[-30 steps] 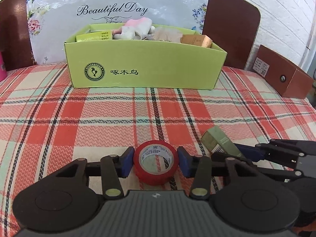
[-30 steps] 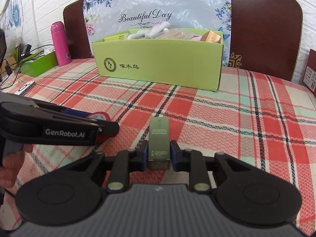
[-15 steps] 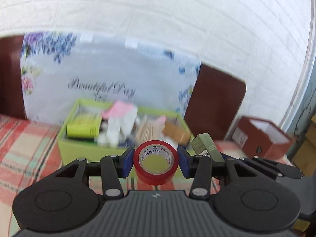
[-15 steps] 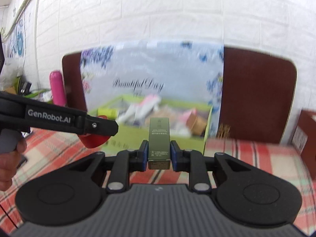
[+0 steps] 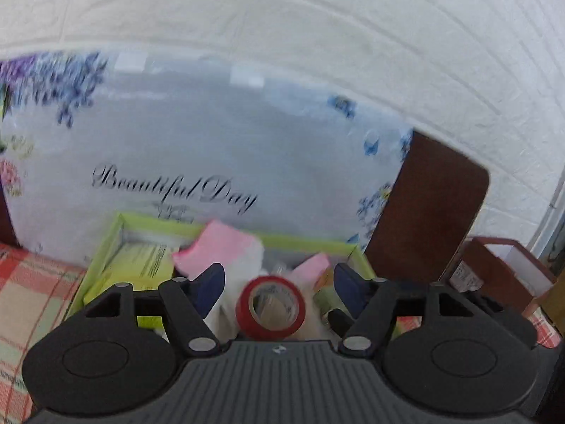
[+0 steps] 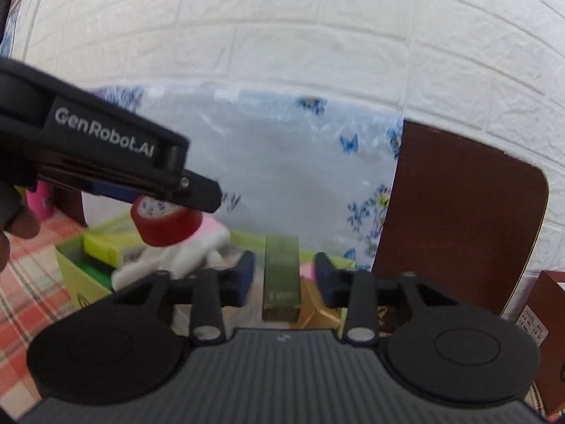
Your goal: Organize objects
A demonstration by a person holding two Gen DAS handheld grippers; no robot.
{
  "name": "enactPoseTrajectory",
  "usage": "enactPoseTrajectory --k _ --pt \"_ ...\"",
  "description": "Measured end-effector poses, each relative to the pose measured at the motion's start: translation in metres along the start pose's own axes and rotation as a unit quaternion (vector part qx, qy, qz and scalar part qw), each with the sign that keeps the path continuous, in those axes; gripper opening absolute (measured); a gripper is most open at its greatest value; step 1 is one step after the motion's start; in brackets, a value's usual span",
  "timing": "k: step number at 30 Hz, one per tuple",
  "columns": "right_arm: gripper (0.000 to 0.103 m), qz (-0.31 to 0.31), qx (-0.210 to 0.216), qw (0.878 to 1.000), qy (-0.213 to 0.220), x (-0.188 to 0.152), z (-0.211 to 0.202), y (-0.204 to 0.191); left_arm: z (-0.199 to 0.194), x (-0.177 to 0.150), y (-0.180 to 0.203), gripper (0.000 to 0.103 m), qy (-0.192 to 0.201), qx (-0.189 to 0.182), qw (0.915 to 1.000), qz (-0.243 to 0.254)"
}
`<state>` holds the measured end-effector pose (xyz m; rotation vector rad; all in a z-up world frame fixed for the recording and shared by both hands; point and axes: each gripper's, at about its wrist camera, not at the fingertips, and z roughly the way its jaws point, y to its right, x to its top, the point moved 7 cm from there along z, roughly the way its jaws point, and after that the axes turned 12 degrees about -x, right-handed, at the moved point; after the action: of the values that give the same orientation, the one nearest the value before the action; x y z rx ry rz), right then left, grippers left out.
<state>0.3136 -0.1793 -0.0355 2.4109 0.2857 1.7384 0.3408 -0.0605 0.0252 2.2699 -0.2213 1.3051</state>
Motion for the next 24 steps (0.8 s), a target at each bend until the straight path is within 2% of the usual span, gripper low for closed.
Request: enactPoseTrajectory --k 1,3,5,11,14,18,24 --pt "0.073 -0.014 -0.005 1.000 -0.008 -0.008 0.002 -0.003 -0.001 -0.008 -0.004 0.071 -0.006 0.003 1.0000 -0.007" --pt "0.077 -0.028 -0.011 1.000 0.004 -0.024 -0.006 -0.007 -0.011 -0.019 -0.006 0.071 0.005 -0.002 1.0000 -0.003" --pt "0.088 -0.022 -0.026 0.999 0.021 -0.031 -0.017 -0.006 -0.025 -0.024 -0.002 0.071 0.021 0.001 0.9997 0.015" --pt "0.102 0.012 -0.023 1.000 0.014 -0.026 -0.039 0.001 -0.059 -0.025 0.010 0.072 0.018 0.022 0.9995 0.015" --pt "0.103 0.035 -0.021 0.999 -0.002 -0.021 -0.058 0.004 -0.084 -0.030 0.016 0.078 0.024 0.049 0.9983 0.018" --pt "0.103 0.075 0.010 0.996 -0.052 -0.028 -0.097 -0.001 -0.117 -0.046 0.020 0.081 0.025 0.080 0.9964 0.012" --pt "0.103 0.090 0.008 0.992 -0.086 -0.051 -0.151 -0.009 -0.146 -0.084 0.020 0.082 -0.004 0.106 0.9944 0.001"
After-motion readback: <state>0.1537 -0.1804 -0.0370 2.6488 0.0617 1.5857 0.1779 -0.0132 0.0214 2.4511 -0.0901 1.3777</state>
